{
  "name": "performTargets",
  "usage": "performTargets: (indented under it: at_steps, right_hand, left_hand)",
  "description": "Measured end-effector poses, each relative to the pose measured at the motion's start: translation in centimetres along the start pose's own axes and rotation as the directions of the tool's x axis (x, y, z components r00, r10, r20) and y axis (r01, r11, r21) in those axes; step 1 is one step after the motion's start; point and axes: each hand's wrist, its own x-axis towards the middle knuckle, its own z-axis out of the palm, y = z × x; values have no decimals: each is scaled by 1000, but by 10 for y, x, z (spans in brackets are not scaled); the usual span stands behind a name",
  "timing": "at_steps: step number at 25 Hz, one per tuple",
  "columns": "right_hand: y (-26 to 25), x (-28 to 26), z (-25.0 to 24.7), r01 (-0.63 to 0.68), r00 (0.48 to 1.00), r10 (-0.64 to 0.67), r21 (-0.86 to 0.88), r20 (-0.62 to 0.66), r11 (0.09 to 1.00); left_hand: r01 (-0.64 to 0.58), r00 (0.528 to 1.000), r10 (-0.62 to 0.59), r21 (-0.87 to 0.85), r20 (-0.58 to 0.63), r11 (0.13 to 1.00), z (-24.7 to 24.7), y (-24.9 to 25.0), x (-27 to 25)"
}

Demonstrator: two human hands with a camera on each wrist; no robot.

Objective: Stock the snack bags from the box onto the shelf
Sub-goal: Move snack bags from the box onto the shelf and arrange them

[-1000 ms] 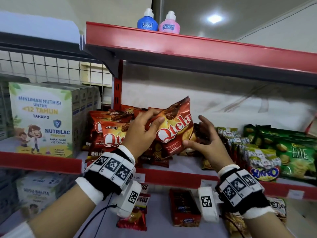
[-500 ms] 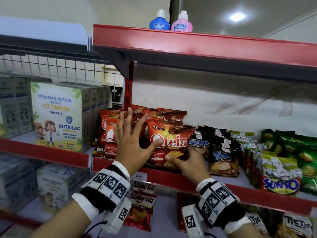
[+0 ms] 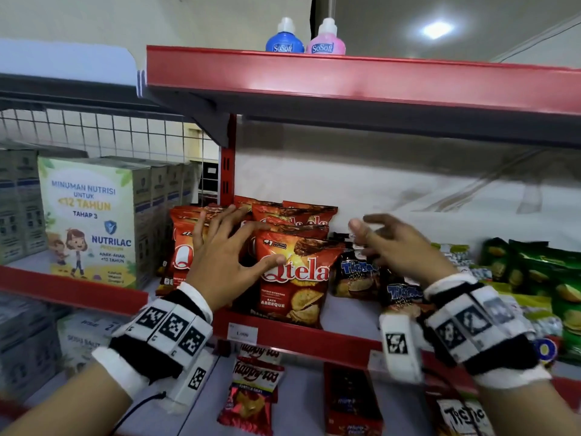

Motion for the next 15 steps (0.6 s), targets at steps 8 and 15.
performTargets:
  at_steps: [8,15]
  right_hand:
    - [-15,128,-6,104,973,-16,-372,232,923]
    - [0,195,55,167,955,-2,-528,298,833]
  left_hand:
    - [58,944,48,-307,325,950,-11,-17,53]
    - [147,949,-7,-422,316,894,12,-28,52]
